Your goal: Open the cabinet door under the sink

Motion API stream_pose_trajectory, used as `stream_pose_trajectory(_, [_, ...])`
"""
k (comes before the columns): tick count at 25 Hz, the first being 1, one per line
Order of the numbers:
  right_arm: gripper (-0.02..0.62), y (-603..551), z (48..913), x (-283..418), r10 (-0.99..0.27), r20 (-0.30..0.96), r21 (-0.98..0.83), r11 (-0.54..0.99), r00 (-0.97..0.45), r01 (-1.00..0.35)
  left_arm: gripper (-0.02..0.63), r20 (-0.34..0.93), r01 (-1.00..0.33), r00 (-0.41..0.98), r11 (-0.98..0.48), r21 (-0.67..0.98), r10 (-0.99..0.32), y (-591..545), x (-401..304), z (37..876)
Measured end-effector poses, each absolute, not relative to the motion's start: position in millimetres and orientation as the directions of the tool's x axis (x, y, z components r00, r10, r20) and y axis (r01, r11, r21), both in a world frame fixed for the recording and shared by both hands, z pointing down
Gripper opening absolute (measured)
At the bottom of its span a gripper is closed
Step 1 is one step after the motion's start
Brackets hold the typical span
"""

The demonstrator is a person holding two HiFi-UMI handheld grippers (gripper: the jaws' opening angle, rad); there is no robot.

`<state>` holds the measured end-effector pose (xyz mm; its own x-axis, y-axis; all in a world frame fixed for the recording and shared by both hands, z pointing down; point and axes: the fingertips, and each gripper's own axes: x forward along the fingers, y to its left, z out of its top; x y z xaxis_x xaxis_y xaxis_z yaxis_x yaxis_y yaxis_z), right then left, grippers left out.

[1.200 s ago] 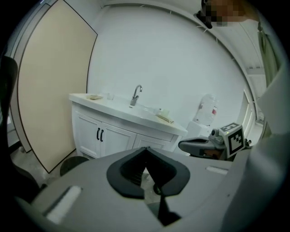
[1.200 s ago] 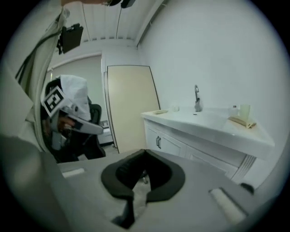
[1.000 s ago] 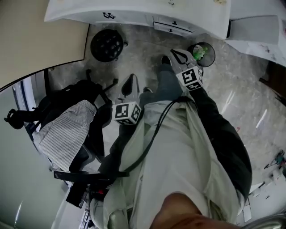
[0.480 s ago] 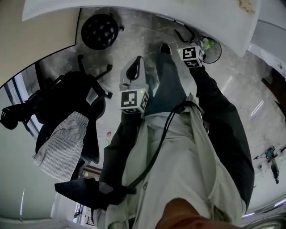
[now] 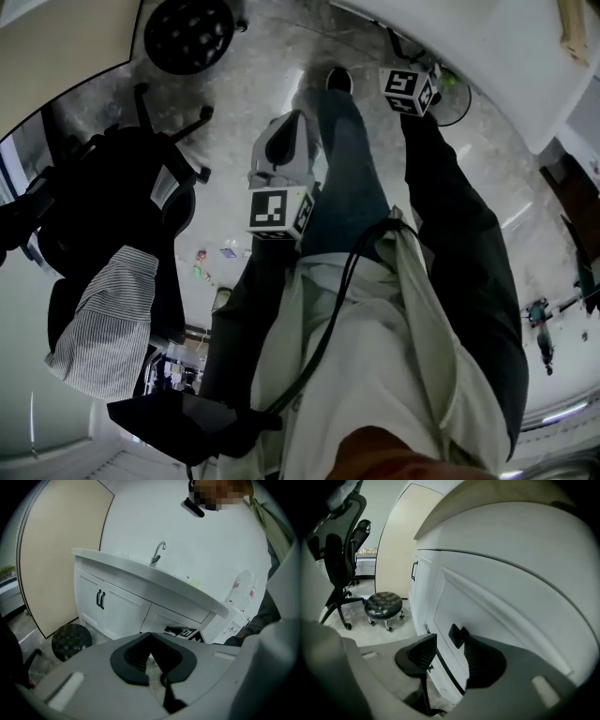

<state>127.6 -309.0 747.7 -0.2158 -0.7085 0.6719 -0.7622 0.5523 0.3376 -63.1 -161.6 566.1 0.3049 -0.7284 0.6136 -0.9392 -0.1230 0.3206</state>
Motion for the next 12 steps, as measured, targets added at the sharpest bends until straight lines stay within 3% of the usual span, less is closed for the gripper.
stream_pose_trajectory(2, [0.179,-310.1,745.5,129.0,-0.713,0.665,0.321,0.541,-0.222,-0.777,0.008,0.616,-0.938,0.302,-0.113,0.326,-0.728,-162.1,-66.9,570.1])
stream_pose_trajectory(5, [0.108,-314.9,744.8,135.8,-0.719,0.661,0.291,0.512,-0.217,-0.808,0.008,0.614,-0.940,0.291,-0.101,0.325,-0.734,-165.8,-75.1,573.0])
stream_pose_trajectory(7, [0.098,-316.9,746.9,136.9,-0.714,0.662,0.266,0.510,-0.230,-0.818,0.008,0.615,-0.943,0.280,-0.090,0.321,-0.737,-167.0,-81.0,575.1])
stream_pose_trajectory(9, [0.097,-315.8,753.3,141.1,-0.697,0.690,0.324,0.541,-0.198,-0.776,0.008,0.618,-0.944,0.275,-0.084,0.320,-0.737,-166.1,-85.3,577.7])
stream_pose_trajectory(11, [0.034,-316.8,759.1,145.6,-0.693,0.706,0.432,0.582,-0.143,-0.689,0.008,0.618,-0.943,0.273,-0.079,0.323,-0.738,-164.7,-89.8,581.7])
stream_pose_trajectory(12, [0.032,-317.3,760.0,144.9,-0.696,0.705,0.454,0.594,-0.141,-0.664,0.008,0.619,-0.943,0.271,-0.073,0.326,-0.737,-162.7,-92.3,584.1])
